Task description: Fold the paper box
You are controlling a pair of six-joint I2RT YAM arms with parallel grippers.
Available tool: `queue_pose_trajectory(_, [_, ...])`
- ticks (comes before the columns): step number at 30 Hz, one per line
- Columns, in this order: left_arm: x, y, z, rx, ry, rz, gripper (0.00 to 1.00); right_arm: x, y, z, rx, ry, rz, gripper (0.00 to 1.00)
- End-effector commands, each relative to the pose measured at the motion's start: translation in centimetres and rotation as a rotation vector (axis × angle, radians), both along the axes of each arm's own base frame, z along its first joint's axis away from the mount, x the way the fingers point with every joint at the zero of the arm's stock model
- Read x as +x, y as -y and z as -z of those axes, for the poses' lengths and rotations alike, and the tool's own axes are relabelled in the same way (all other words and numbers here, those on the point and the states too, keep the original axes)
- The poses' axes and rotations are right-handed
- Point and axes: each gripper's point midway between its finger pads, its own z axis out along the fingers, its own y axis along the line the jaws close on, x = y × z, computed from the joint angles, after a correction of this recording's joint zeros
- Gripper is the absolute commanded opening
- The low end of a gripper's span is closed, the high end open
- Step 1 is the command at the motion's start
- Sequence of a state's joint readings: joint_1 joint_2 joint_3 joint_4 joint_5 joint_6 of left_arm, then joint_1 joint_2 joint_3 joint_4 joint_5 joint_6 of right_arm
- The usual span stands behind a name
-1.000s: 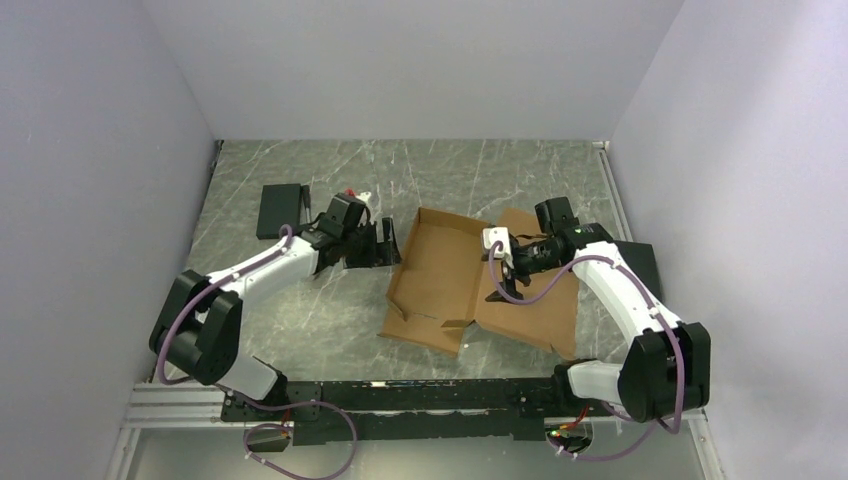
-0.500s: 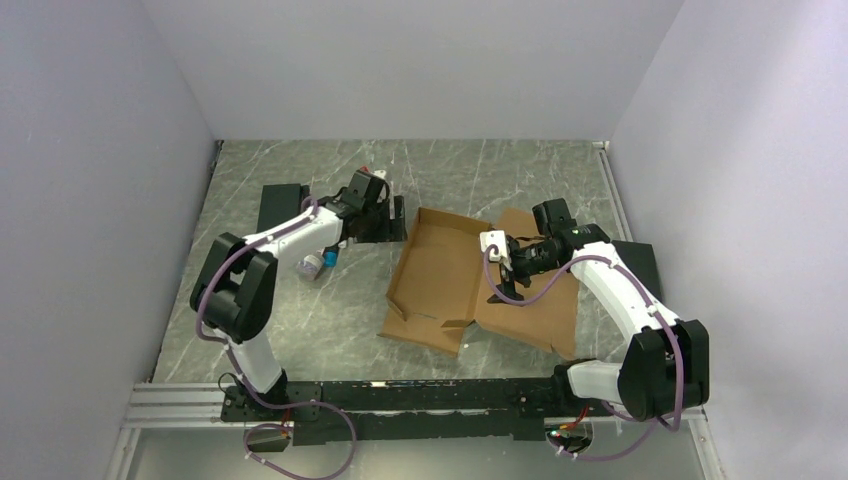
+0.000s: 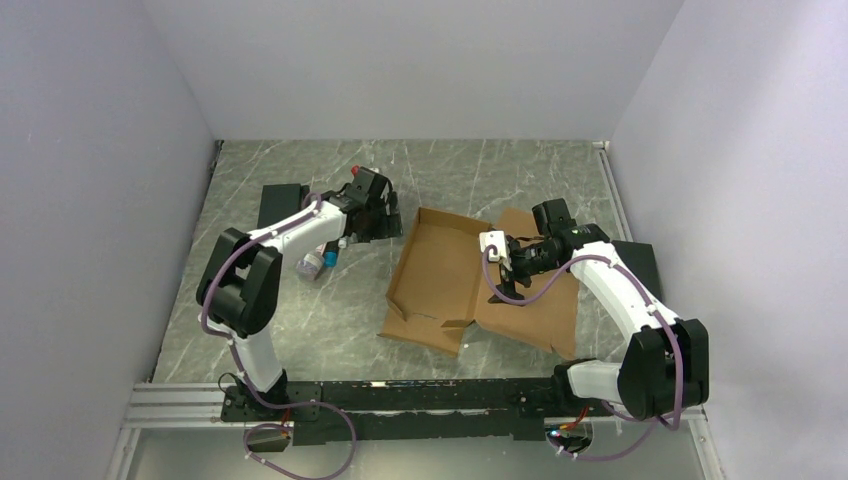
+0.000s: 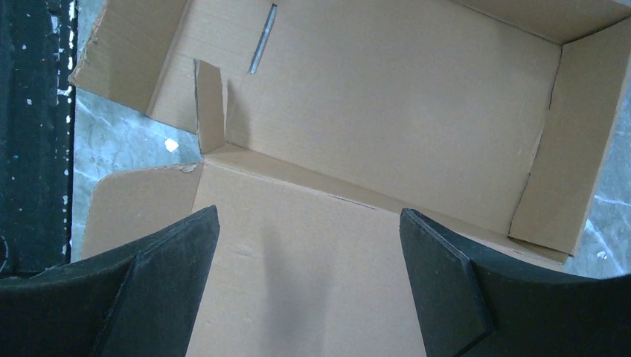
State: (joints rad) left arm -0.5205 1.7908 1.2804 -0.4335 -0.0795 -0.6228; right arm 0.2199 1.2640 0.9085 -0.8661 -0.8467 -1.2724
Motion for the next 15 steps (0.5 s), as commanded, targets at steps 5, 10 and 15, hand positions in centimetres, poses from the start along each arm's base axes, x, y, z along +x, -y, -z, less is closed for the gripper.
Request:
queue_pose_trajectory(5, [0.1,1.9,-1.3,-0.049,0.037,0.143,0.78,0.3,-0.4,-0.3,0.02,0.033,-0.026,0.95])
queue_pose_trajectory(10, [0.0,2.8,-1.9,-0.06,0.075,0.265,0.78,0.3,-0.4,-0.3,0.019,0.034,-0.025,0.95])
queue_pose_trajectory(15, [0.4,2.4,-1.5,-0.008,0.071,0.282,0.79,0.3,-0.4,-0.4,0.019,0.033,-0.025,0.95])
